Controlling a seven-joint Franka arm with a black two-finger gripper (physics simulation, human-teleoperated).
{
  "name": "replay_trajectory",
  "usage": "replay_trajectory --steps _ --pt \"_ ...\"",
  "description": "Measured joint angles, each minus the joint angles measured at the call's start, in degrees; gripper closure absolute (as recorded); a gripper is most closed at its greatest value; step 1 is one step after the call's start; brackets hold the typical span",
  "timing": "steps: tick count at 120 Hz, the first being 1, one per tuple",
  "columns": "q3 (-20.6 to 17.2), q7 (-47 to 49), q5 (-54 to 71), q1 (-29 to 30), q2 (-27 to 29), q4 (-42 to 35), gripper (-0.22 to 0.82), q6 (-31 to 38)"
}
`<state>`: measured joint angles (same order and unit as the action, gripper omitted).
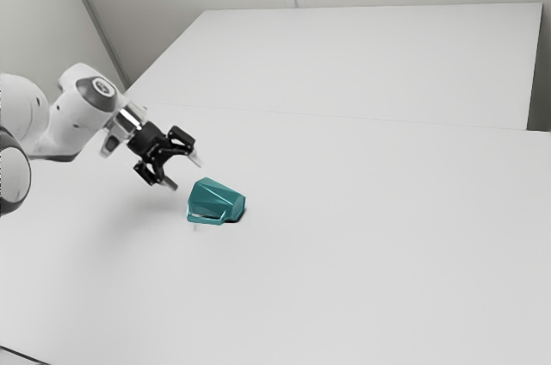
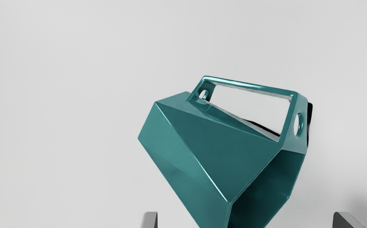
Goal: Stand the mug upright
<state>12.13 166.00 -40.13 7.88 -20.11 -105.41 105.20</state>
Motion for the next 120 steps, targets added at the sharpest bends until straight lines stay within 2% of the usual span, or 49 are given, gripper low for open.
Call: replay_trajectory --steps 43,80,87,106,114,120 --pt "0.1 0.0 -7.9 -0.5 -3.7 0.0 0.0 1.4" --pt "-0.2 0.0 -11.6 -1.0 -4.0 -1.5 0.0 0.8" --pt "-0.2 0.0 -11.3 -1.3 -4.0 -1.4 0.09 0.7" --pt "-0.1 0.0 -9.5 -1.7 -4.0 -1.3 0.47 0.8" --pt "-0.2 0.0 -9.3 -1.7 -4.0 -1.3 0.59 0.9" --pt "-0.2 0.0 -9.1 -1.8 -3.8 -1.2 0.6 1.0"
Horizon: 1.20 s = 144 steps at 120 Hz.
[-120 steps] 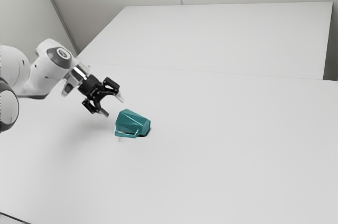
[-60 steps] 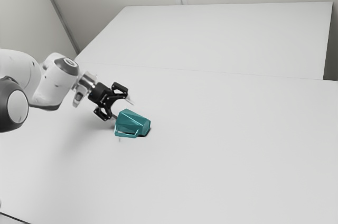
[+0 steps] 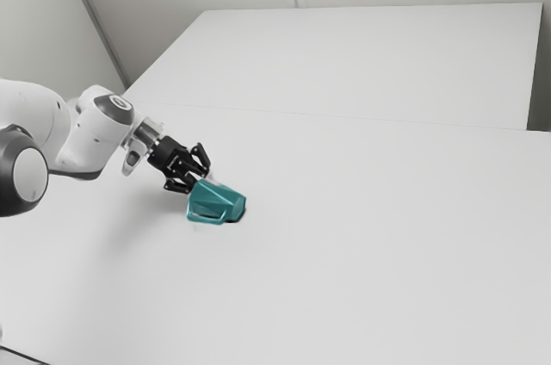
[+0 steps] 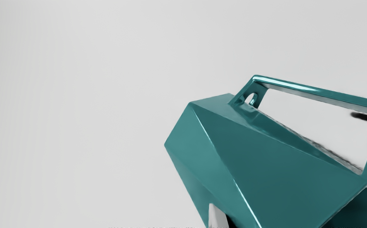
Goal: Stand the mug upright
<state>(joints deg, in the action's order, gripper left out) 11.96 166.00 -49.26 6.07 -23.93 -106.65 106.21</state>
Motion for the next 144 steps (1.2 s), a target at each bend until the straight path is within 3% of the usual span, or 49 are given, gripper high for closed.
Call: replay_trajectory --steps 16,60,89,108,127,144 --pt "-0.3 0.0 0.1 -1.3 1.5 0.7 0.73 0.2" --pt "-0.5 0.0 3.6 -4.8 5.9 -0.2 0.78 1.7" --pt "-8.3 0.0 26.3 -8.1 18.9 -9.4 0.79 10.5" --pt "-12.9 0.0 45.0 -10.5 24.1 -15.5 0.79 18.6" --pt "-14.1 0.0 55.6 -14.3 27.0 -20.5 0.79 26.4" --pt "-14.5 0.0 58.6 -9.6 30.7 -25.9 0.79 30.9"
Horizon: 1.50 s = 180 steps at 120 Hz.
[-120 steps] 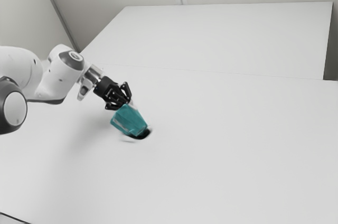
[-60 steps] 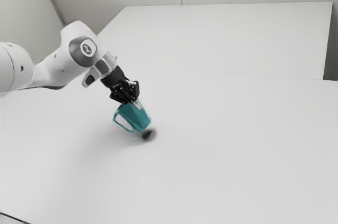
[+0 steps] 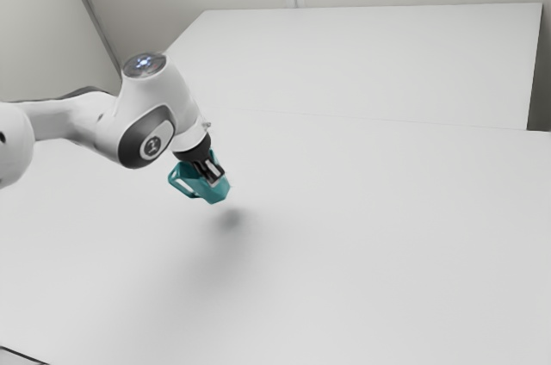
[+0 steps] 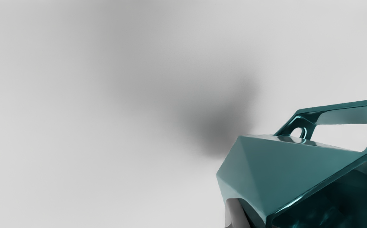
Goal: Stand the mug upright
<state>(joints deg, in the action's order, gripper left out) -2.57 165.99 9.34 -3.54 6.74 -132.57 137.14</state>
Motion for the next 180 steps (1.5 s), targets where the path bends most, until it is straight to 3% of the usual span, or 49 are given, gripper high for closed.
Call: replay_trajectory --steps 36,75,103,180 --pt "-0.2 0.0 -2.0 0.9 3.9 -6.3 0.79 2.7" --pt "-0.2 0.0 -3.3 1.0 4.8 -6.4 0.79 -7.5" --pt "-0.2 0.0 -2.0 0.9 1.9 -5.7 0.79 -9.9" --pt "-0.1 0.0 0.9 1.3 -3.7 -3.3 0.79 -6.5"
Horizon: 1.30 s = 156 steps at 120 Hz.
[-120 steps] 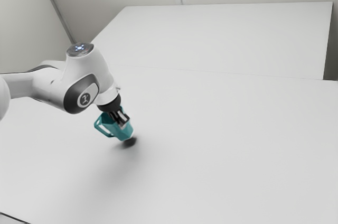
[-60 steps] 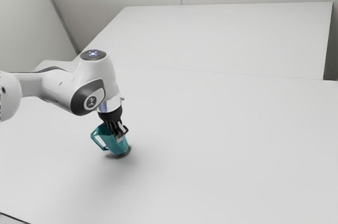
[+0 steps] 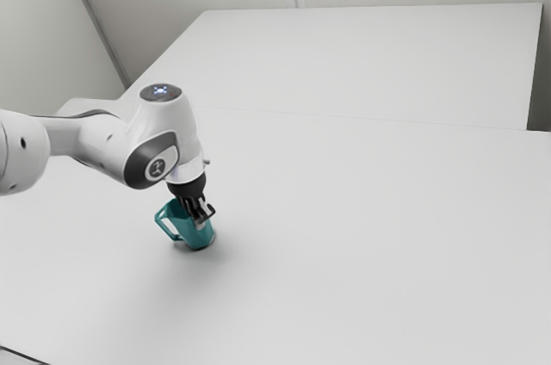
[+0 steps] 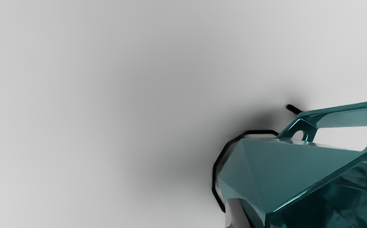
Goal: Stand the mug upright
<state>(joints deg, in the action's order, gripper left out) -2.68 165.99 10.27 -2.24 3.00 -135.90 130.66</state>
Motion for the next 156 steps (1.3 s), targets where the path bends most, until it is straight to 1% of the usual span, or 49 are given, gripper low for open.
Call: replay_trajectory --steps 22,40,47,58,72,86,101,123,130,156 --pt "0.0 0.0 0.1 -0.1 -0.5 0.0 0.79 0.8" --pt "0.0 0.0 0.4 0.0 0.9 -0.2 0.45 0.6" --pt "0.0 0.0 0.4 0.1 1.9 -0.2 0.34 0.3" --pt "0.0 0.0 0.4 0.0 4.1 -0.3 0.22 -0.8" --pt "0.0 0.0 0.3 -0.6 7.3 -0.3 0.13 -2.6" --pt "0.0 0.0 -0.1 -1.0 8.9 0.4 0.07 -4.3" --pt "0.3 0.0 -0.3 -1.4 8.3 5.9 0.04 -6.6" --pt "0.9 0.0 -0.5 -1.3 2.9 21.6 0.02 -15.1" --pt "1.8 0.0 -0.6 -1.8 1.3 25.5 0.01 -17.7" --pt "2.5 0.0 -1.5 -0.4 -1.9 33.2 0.0 -24.2"
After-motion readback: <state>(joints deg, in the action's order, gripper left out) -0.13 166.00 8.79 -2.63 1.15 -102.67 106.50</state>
